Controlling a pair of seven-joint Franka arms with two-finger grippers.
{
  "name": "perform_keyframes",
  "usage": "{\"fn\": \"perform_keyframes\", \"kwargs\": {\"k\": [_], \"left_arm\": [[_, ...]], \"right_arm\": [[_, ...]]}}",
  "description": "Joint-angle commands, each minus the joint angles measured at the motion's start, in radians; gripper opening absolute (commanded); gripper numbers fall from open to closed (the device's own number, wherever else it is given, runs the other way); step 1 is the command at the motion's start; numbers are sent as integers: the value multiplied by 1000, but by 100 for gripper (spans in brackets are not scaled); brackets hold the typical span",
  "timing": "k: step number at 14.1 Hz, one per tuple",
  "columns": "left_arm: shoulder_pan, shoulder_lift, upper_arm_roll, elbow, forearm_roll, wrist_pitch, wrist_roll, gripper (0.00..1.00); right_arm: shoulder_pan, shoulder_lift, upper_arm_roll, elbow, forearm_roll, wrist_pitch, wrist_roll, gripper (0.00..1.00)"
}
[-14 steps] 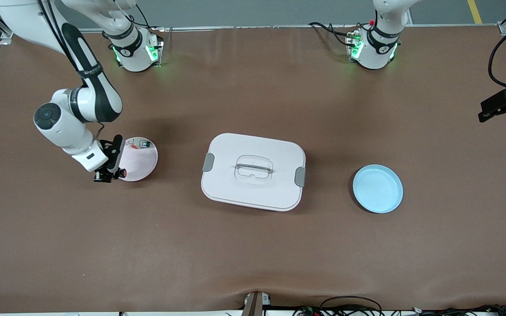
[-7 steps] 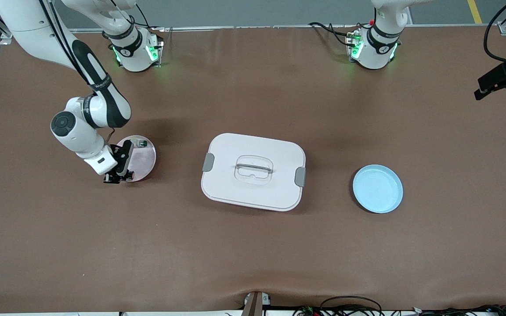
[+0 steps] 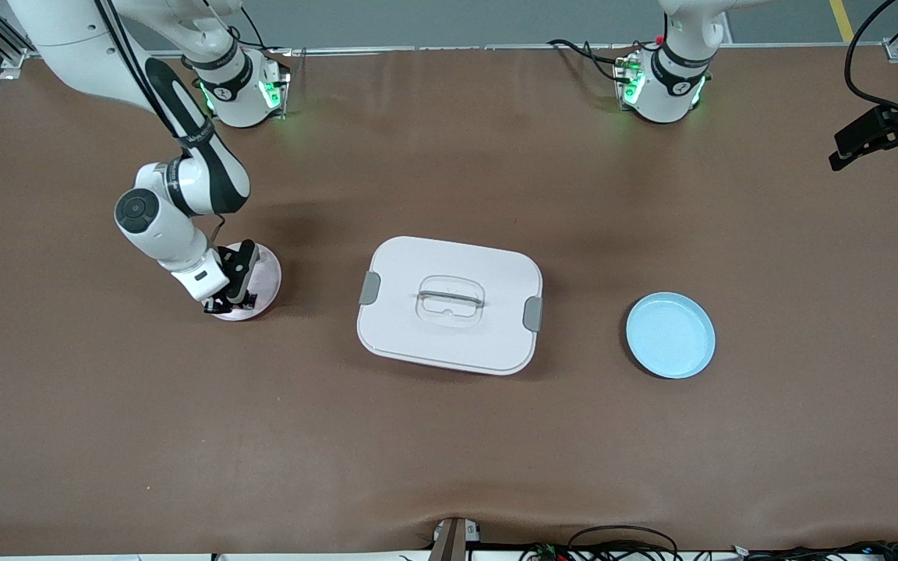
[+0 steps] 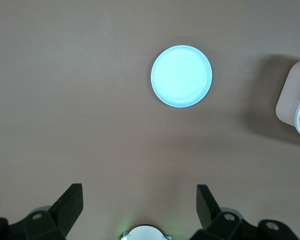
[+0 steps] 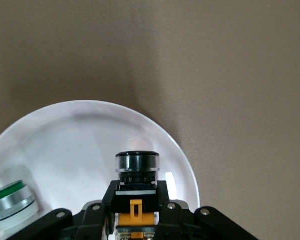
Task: Transfer orange switch to right arm and place
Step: 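Lower the switch onto the pink plate beside the breaker module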
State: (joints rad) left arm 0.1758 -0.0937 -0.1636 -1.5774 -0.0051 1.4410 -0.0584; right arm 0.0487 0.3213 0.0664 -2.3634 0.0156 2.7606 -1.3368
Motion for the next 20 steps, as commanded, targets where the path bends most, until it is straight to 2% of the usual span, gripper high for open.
{"fn": "perform_keyframes", "kwargs": {"k": [1, 7, 9, 17, 18, 20], "left_arm": [[-12, -6, 4, -7, -15, 4, -3, 100], [-10, -4, -22, -7, -19, -8, -1, 100], [-9, -6, -22, -7, -19, -8, 2, 100], [-9, -8, -22, -7, -19, -14, 5, 100], [-9, -8, -22, -9, -19, -16, 5, 100], [-9, -8, -23, -10, -19, -24, 5, 100]], "right_arm": [[0, -100, 1, -48, -6, -65, 13, 0], [2, -102, 1, -68, -8, -41, -5, 0], [11, -70, 3, -62, -10, -41, -62, 0], [19, -42, 3, -54, -6, -39, -58, 0], [16, -44, 3, -53, -5, -42, -55, 97], [17, -44, 3, -33, -3, -59, -53, 100]]}}
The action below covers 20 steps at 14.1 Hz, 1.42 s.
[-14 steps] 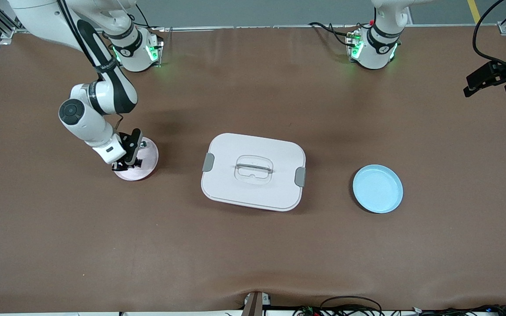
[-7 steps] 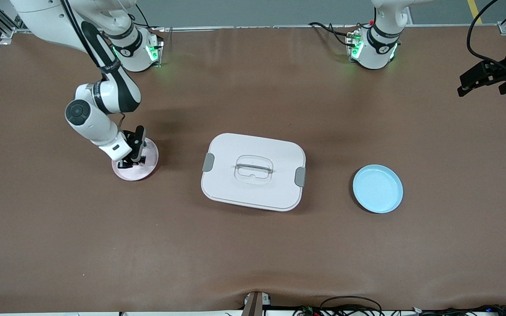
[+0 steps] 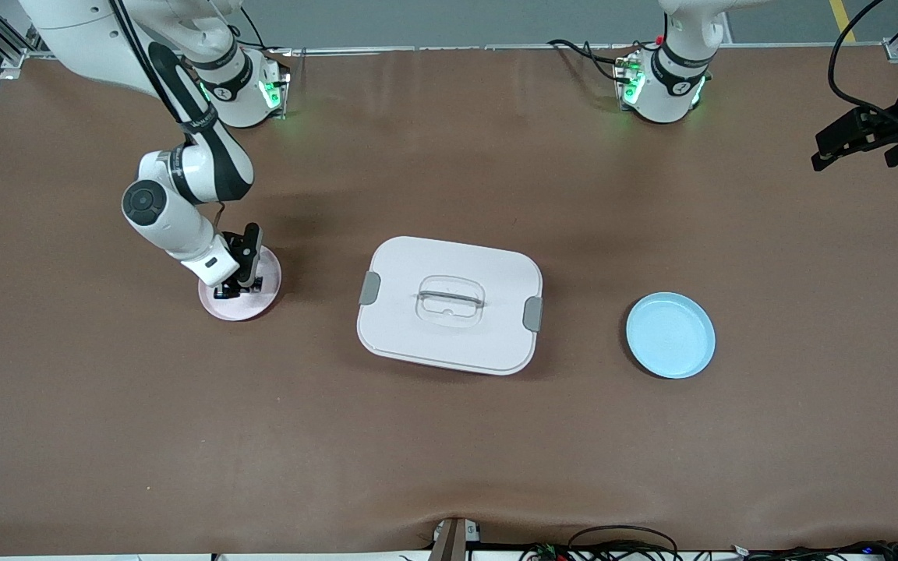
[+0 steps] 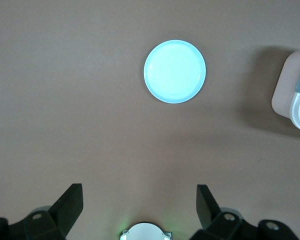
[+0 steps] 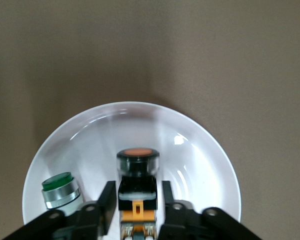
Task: Transfer orange switch to right arm and place
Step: 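Lower the switch onto the pink plate beside the breaker module, then open the right gripper and raise it away from the plate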
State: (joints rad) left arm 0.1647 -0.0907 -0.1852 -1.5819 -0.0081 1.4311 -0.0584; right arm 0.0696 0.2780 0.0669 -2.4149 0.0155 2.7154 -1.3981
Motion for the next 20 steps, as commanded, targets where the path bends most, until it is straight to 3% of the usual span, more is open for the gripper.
{"fn": "perform_keyframes", "kwargs": {"k": [1, 5, 11, 14, 20], "left_arm": [[3, -11, -2, -6, -16, -14, 6, 100], [3, -11, -2, -6, -16, -18, 9, 100], [4, -12, -2, -7, -16, -18, 11, 100], [4, -15, 0, -7, -16, -24, 11, 100], [7, -17, 0, -7, -15, -24, 12, 100]], "right_arm": [[-4, 0, 2, 34, -3, -28, 8, 100], [-8, -8, 2, 118, -3, -182, 13, 100], [2, -30, 2, 380, -3, -674, 240, 100], [16, -51, 5, 540, -6, -920, 486, 100], [25, -120, 5, 695, -19, -1065, 922, 100]]}}
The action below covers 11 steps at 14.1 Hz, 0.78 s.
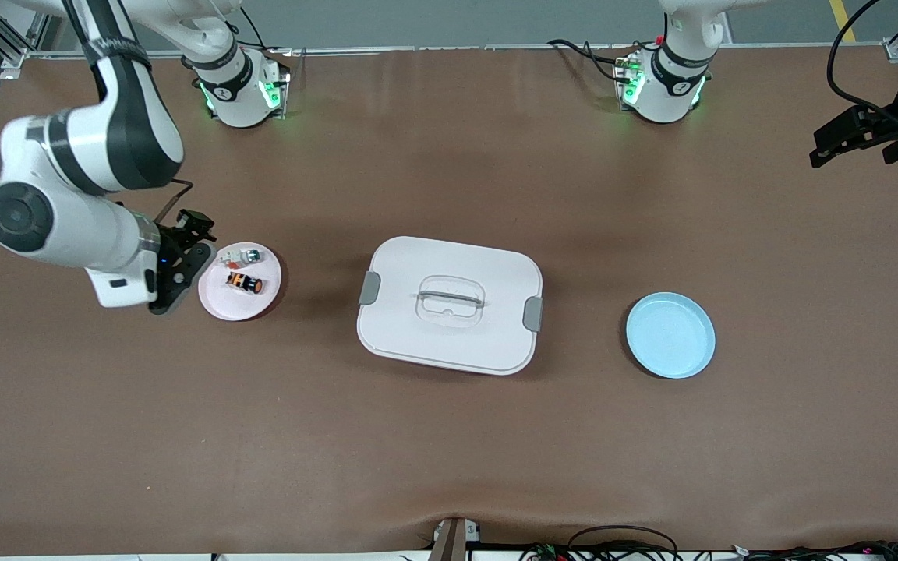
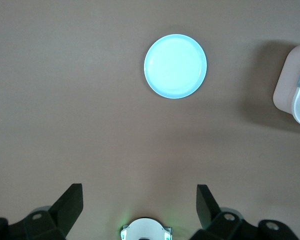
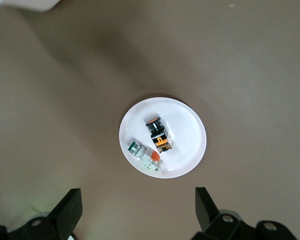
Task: Transfer orange switch to right arm and place
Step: 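Open the right gripper and raise it away from the plate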
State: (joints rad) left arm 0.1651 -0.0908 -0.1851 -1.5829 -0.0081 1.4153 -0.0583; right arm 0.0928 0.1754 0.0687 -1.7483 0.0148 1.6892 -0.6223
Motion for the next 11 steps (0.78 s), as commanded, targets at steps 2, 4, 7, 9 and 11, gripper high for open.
{"fn": "perform_keyframes", "kwargs": {"k": [2, 4, 7, 9, 11], "left_arm": [[8, -18, 1, -6, -9, -9, 12, 100], [10, -21, 1, -8, -6, -12, 12, 100], [7, -33, -2, -8, -4, -16, 14, 100], [1, -34, -5, -6, -3, -12, 12, 100], [2, -30, -17, -8, -3, -6, 14, 100]], "right_arm": [[-2, -8, 0, 116, -16, -104, 304, 100], [-4, -7, -1, 168, -21, -135, 427, 100], [-40, -5, -7, 246, -21, -144, 478, 100], [-83, -5, -7, 288, -9, -180, 480, 100], [-134, -4, -7, 354, -12, -213, 478, 100]]}}
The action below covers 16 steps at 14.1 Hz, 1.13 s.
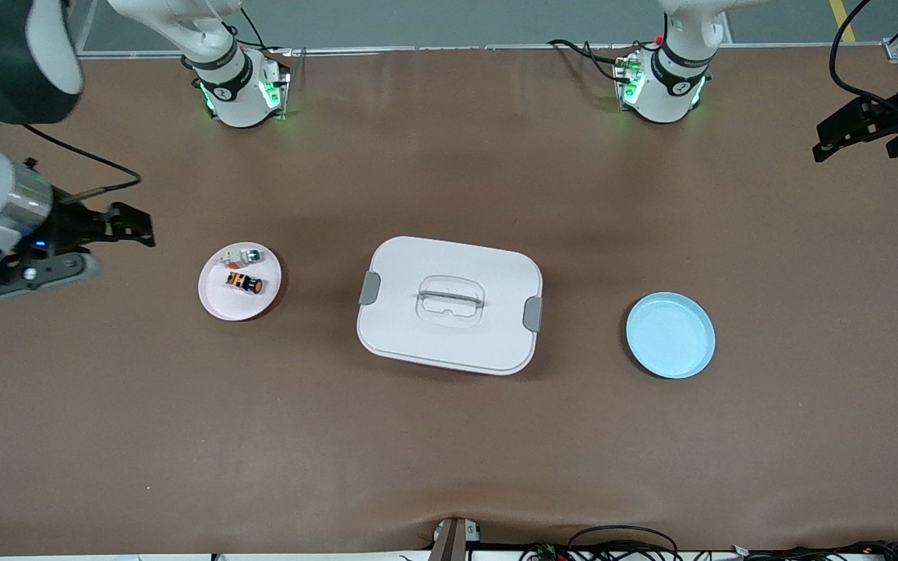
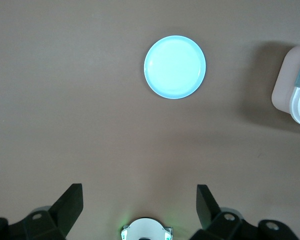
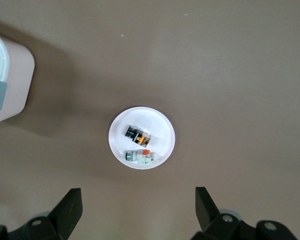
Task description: Transfer orange switch to right arm and place
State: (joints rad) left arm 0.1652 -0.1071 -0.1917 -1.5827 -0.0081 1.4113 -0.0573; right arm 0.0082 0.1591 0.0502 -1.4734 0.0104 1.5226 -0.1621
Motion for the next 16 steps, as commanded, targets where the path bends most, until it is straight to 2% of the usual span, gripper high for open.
{"fn": "perform_keyframes", "kwargs": {"k": [1, 7, 11, 16], "left_arm": [[0, -14, -11, -8, 5, 5, 13, 100], [0, -14, -26, -25, 27, 107, 13, 100], [-3, 16, -34, -16, 20, 115, 14, 100], [-6, 69, -34, 50, 23, 115, 7, 100]], "right_arm": [[-68, 14, 11, 99, -7, -48, 19, 100], [-146, 8, 10, 139, -13, -50, 18, 100], [-171, 2, 11, 130, -13, -93, 18, 100], [-136, 2, 23, 136, 25, -136, 4, 100]]}}
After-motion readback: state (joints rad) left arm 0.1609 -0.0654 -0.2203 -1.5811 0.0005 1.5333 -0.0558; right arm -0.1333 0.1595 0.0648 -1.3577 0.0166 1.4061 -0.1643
